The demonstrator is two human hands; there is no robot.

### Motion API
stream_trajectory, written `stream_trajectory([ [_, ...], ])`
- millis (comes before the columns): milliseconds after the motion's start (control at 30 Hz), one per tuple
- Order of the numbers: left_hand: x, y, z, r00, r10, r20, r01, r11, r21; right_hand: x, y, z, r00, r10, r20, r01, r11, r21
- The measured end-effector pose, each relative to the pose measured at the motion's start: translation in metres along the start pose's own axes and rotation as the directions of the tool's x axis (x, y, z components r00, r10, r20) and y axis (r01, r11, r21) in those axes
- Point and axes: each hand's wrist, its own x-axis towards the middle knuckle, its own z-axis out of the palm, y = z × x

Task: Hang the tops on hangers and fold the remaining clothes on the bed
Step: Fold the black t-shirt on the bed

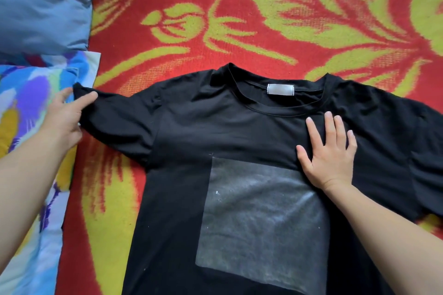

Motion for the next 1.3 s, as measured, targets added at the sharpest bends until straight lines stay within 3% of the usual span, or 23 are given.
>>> stream_trajectory([
  [100,-0.002,-0.015,-0.006,0.954,-0.243,0.178,0.198,0.951,0.239,0.000,0.000,0.000,1.000,0.004,-0.005,-0.004,1.000,0.002],
  [167,-0.005,-0.024,-0.008,0.942,-0.275,0.192,0.214,0.934,0.287,-0.001,0.000,0.000,1.000,-0.004,-0.011,0.003,1.000,-0.006],
  [300,-0.003,-0.020,-0.008,0.985,-0.147,0.088,0.149,0.989,-0.018,0.000,0.001,0.002,1.000,-0.006,-0.020,0.006,1.000,-0.013],
  [433,-0.004,-0.009,-0.010,0.990,-0.069,0.125,0.092,0.978,-0.186,-0.001,0.002,0.001,1.000,0.004,-0.005,-0.004,1.000,0.001],
  [500,-0.006,-0.008,-0.013,0.990,-0.025,0.138,0.037,0.996,-0.084,-0.001,0.001,0.000,1.000,0.017,0.001,-0.017,1.000,0.014],
  [533,-0.007,-0.010,-0.016,0.989,-0.015,0.148,0.004,0.997,0.075,-0.001,0.001,0.000,1.000,0.021,0.006,-0.021,1.000,0.020],
  [633,-0.009,-0.020,-0.021,0.997,0.039,0.069,-0.072,0.808,0.585,0.000,0.000,0.000,1.000,0.021,0.011,-0.022,0.999,0.030],
  [700,-0.011,-0.023,-0.024,0.992,0.124,0.006,-0.098,0.757,0.645,-0.001,0.001,-0.001,1.000,0.023,0.014,-0.023,0.999,0.031],
  [767,-0.015,-0.021,-0.027,0.993,0.112,-0.038,-0.069,0.805,0.589,-0.002,0.001,-0.001,0.999,0.031,0.022,-0.032,0.999,0.039],
  [867,-0.019,-0.017,-0.030,0.977,-0.210,-0.035,0.208,0.910,0.357,-0.002,0.000,-0.001,0.999,0.035,0.037,-0.037,0.998,0.044],
  [967,-0.022,-0.016,-0.034,0.870,-0.494,-0.011,0.483,0.845,0.230,-0.002,0.000,-0.001,0.998,0.043,0.054,-0.046,0.998,0.050],
  [1033,-0.021,-0.018,-0.038,0.840,-0.536,-0.084,0.540,0.812,0.220,-0.002,-0.001,-0.002,0.997,0.050,0.060,-0.054,0.997,0.056],
  [1100,-0.019,-0.020,-0.039,0.899,-0.411,-0.155,0.435,0.878,0.199,-0.001,-0.001,-0.003,0.996,0.052,0.068,-0.056,0.997,0.058],
  [1167,-0.022,-0.017,-0.031,0.971,-0.086,-0.224,0.140,0.960,0.241,0.000,-0.002,-0.004,0.996,0.053,0.073,-0.057,0.997,0.057],
  [1200,-0.029,-0.015,-0.024,0.973,0.098,-0.210,-0.034,0.957,0.289,0.000,-0.001,-0.004,0.996,0.053,0.077,-0.057,0.997,0.055],
  [1233,-0.042,-0.011,-0.013,0.959,0.246,-0.141,-0.189,0.926,0.325,-0.001,-0.002,-0.004,0.996,0.053,0.078,-0.057,0.997,0.054],
  [1300,-0.077,-0.007,0.011,0.899,0.408,0.161,-0.439,0.835,0.333,0.000,-0.003,-0.005,0.995,0.051,0.086,-0.055,0.997,0.047],
])
